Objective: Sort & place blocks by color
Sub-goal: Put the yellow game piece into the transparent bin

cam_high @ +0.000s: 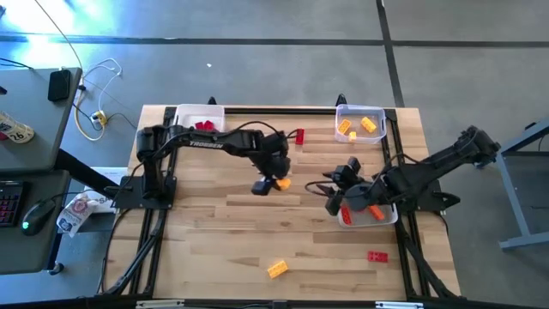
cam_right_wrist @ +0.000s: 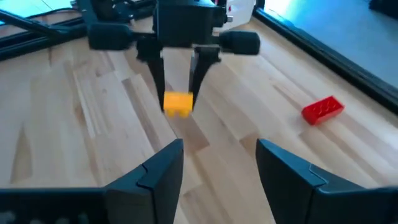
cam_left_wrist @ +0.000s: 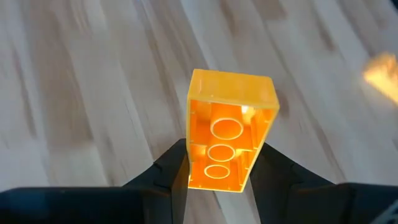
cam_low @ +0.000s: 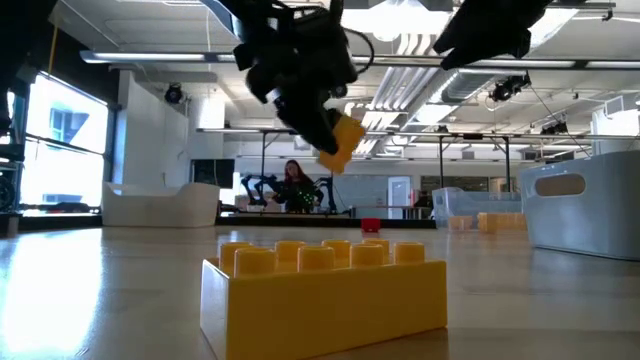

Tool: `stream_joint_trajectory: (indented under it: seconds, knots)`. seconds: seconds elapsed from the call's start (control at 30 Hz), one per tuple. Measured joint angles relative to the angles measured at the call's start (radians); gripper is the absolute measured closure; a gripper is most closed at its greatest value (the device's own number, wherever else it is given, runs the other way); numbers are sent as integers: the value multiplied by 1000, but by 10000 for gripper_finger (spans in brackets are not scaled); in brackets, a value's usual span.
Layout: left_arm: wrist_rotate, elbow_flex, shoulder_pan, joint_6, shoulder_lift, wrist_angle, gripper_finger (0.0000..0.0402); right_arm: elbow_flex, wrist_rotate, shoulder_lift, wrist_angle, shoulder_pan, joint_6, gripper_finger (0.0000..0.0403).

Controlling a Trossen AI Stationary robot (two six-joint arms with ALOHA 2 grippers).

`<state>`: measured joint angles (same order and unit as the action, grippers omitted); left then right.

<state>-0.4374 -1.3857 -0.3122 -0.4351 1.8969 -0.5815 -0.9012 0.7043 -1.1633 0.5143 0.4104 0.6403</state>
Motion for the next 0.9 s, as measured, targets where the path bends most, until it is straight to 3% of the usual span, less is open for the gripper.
stream_joint_trajectory:
  seconds: [0.47, 0.63, 0.9]
  knots:
    - [5, 0, 38, 219, 0, 450, 290, 0, -36, 0, -163, -82, -275, 152]
    - [38, 0, 51, 258, 0, 537, 289, 0, -59, 0, -194, -98, -362, 150]
    - [132, 0, 86, 249, -1, 607, 289, 0, -71, 0, -188, -135, -362, 150]
